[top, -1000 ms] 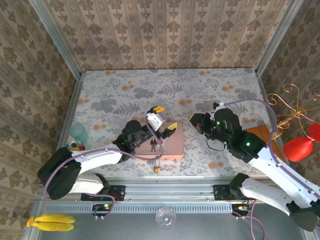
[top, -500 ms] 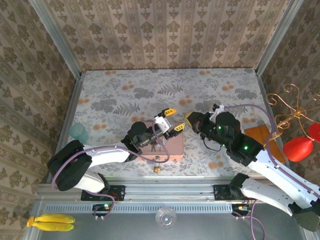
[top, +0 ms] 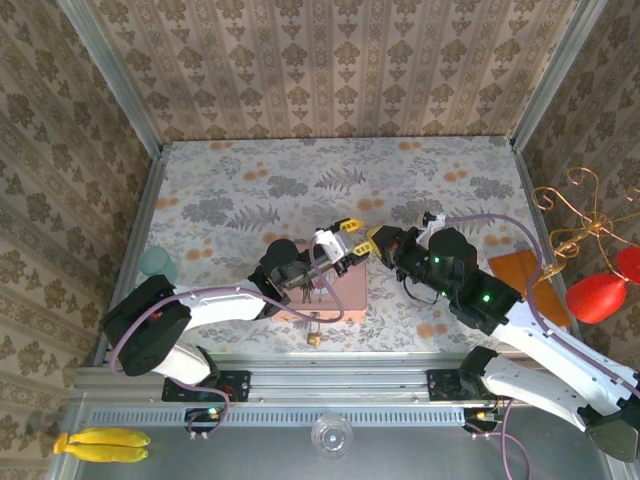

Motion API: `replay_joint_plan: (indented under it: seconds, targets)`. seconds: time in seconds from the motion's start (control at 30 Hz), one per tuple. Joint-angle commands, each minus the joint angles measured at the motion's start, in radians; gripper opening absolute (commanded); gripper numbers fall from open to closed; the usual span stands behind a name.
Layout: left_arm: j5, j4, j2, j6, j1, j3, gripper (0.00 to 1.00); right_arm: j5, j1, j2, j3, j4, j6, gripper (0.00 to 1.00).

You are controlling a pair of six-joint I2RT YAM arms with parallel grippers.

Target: Unlock the padlock with the key

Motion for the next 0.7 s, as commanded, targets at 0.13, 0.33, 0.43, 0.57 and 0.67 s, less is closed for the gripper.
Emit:
replay_joint_plan:
  seconds: [0.13,0.33,0.43,0.57,0.67]
  targets:
    - [0.044,0.034,0.001,-0.007,-0.006,0.015,0.44,0.058,0.008,-0.020,-0.012,0.022,0.015,0.00]
    - [0.050,0.031,-0.004,-0.007,-0.005,0.012,0.32,0.059,0.007,-0.016,-0.015,0.020,0.021,0.00]
    - [0.055,0.024,-0.006,-0.009,-0.003,0.015,0.23,0.064,0.007,-0.017,-0.015,0.009,0.024,0.00]
    - [0.056,0.024,-0.005,-0.017,0.000,0.017,0.02,0.064,0.007,-0.016,-0.017,0.007,0.027,0.00]
    - [0.051,0.024,-0.013,-0.016,0.004,0.008,0.00,0.069,0.007,-0.016,-0.021,0.005,0.029,0.00]
